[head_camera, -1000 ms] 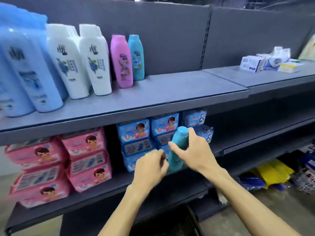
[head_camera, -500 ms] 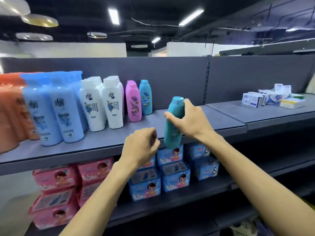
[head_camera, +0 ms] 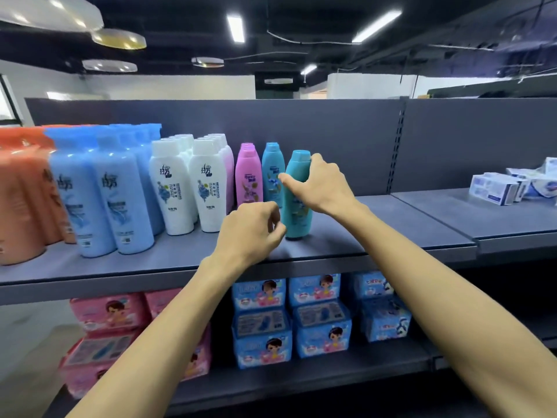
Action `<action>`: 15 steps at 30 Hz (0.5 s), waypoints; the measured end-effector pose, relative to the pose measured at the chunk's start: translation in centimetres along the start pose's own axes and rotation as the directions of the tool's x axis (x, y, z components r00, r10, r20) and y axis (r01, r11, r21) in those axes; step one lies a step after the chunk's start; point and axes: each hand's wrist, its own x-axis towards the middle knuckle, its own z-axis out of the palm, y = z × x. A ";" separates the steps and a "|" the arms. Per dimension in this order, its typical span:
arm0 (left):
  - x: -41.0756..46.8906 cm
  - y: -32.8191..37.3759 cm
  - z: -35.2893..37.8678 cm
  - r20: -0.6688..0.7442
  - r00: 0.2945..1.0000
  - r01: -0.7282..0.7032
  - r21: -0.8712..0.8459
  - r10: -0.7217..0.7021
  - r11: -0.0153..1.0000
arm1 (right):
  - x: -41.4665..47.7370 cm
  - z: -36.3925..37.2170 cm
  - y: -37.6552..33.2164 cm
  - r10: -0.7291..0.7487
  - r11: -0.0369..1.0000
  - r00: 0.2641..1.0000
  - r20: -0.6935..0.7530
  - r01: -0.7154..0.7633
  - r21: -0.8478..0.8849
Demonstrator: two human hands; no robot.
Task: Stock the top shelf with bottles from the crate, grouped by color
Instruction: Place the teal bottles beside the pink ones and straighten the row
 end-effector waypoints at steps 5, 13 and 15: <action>1.2 -0.9 0.7 -0.010 0.999 0.031 0.024 -0.031 0.999 | 2.6 1.1 0.5 0.009 1.000 1.000 0.029 -0.008 -0.025; 2.9 -1.8 1.1 -0.037 0.997 0.070 0.032 -0.069 0.997 | 5.5 3.2 0.7 0.015 1.000 0.996 0.093 -0.013 -0.018; 3.3 -2.2 1.1 -0.037 0.997 0.076 0.037 -0.074 0.996 | 6.1 3.9 0.7 0.011 1.000 0.995 0.099 -0.010 -0.010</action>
